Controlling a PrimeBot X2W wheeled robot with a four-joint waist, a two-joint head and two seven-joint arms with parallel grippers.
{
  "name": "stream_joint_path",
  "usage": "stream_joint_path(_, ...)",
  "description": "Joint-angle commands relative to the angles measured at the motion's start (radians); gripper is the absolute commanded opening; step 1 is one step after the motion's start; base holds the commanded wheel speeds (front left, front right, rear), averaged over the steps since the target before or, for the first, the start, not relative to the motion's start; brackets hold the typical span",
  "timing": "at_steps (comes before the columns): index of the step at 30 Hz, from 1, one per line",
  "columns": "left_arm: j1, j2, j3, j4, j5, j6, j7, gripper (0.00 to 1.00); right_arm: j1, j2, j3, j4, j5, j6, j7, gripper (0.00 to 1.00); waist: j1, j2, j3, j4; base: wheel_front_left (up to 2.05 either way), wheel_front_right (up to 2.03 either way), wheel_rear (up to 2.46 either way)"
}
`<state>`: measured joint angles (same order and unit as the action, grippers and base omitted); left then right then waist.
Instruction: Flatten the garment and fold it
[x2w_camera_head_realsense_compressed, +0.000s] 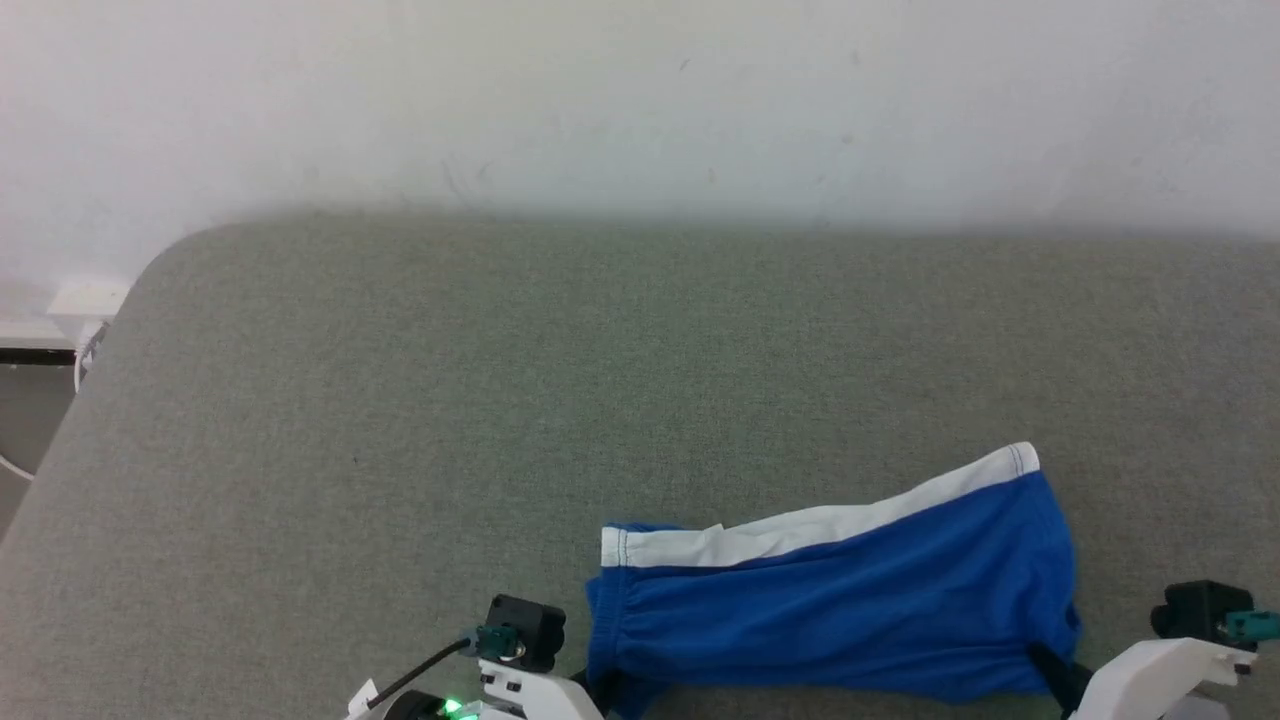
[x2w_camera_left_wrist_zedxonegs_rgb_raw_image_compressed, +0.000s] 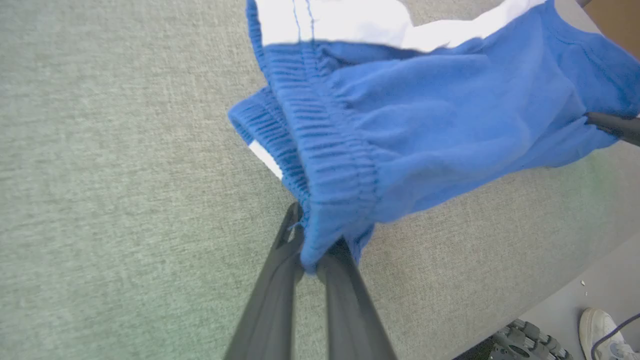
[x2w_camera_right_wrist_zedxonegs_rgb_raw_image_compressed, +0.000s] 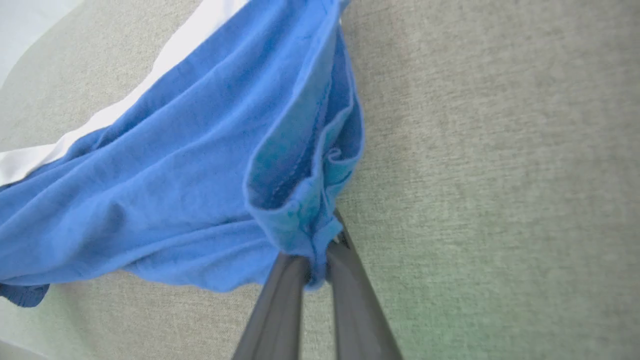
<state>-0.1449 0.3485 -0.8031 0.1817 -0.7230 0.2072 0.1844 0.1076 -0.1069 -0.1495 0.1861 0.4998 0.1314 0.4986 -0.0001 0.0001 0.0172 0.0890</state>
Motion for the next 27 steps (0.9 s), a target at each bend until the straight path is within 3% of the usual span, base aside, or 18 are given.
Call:
stream_joint_path(1,0.006,0.0,0.0,0.008,-0.003,-0.003,-0.005,0.21,0.0,0.001,-0.01,-0.013,-0.019,-0.001,0.001,0.81,0.0001,-0.0001,0.003,0.001,0.0,0.0,0.0)
stream_joint_path(2,0.003,-0.001,-0.004,0.016,0.0,-0.006,-0.006,0.93,-0.001,0.002,-0.014,-0.023,-0.033,-0.001,0.005,1.0,0.0001,-0.0001,0.002,0.003,0.0,0.0,0.0)
stream_joint_path(3,0.001,-0.001,-0.007,0.023,0.002,-0.008,-0.006,1.0,-0.001,0.002,-0.015,-0.035,-0.042,-0.001,0.011,1.0,0.0001,-0.0001,0.001,0.005,0.0,0.0,0.0)
stream_joint_path(15,0.046,0.006,0.083,-0.057,-0.006,0.038,-0.179,1.0,0.022,-0.047,-0.097,-0.232,-0.094,-0.001,0.109,1.0,0.0001,-0.0001,-0.04,0.041,0.0,0.0,0.0)
stream_joint_path(22,0.054,0.012,0.147,-0.082,0.046,0.068,-0.371,1.0,-0.049,-0.105,-0.067,-0.124,-0.116,-0.001,0.146,1.0,0.0001,-0.0001,-0.022,0.073,0.0,0.0,0.0)
stream_joint_path(27,0.045,0.006,0.19,-0.08,0.134,0.058,-0.442,1.0,-0.098,-0.141,-0.029,0.006,-0.101,-0.001,0.141,1.0,0.0001,-0.0001,-0.01,0.1,0.0,0.0,0.0)
